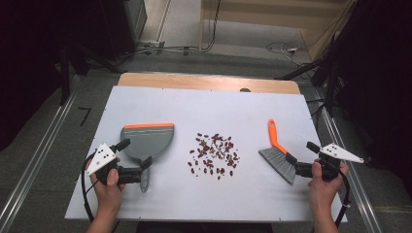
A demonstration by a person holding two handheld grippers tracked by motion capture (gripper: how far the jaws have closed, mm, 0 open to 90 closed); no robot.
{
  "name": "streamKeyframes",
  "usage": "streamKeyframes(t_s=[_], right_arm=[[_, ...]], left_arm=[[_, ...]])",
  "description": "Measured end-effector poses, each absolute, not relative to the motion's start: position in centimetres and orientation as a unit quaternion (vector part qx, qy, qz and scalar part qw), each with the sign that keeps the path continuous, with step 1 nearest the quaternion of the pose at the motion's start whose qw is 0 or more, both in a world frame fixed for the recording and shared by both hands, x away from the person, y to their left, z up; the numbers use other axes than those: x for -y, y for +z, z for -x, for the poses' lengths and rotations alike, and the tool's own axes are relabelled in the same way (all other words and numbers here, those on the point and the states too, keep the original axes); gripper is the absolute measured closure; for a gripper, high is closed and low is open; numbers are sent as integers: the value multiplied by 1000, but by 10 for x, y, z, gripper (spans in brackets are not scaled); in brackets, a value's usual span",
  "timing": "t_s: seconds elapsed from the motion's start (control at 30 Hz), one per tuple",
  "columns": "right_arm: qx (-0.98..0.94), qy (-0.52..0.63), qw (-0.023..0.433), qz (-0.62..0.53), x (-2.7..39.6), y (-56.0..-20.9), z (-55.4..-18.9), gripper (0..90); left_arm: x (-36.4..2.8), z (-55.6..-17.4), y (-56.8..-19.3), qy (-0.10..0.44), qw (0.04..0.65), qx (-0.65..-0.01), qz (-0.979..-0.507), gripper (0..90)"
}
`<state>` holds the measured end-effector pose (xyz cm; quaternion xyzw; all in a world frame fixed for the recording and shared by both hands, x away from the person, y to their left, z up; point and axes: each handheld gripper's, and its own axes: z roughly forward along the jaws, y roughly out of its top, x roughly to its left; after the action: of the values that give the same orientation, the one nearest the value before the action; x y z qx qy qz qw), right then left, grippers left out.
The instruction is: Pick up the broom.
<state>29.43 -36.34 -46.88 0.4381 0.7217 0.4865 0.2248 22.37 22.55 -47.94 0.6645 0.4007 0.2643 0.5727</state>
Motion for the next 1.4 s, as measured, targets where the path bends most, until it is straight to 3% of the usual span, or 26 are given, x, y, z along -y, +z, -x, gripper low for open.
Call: streamKeyframes(t_s=[0.6,1.07,1.4], right_arm=[[-736,495,212,-412,346,-436,-297,0],[-737,478,207,-430,334,-402,-322,0],[-750,455,196,-438,326,-397,-343,0]], left_arm=[[-214,-224,-479,267,563,-392,-677,0],[-217,-230,-479,266,567,-395,-672,0],[-217,-233,-481,262,564,-400,-673,0]])
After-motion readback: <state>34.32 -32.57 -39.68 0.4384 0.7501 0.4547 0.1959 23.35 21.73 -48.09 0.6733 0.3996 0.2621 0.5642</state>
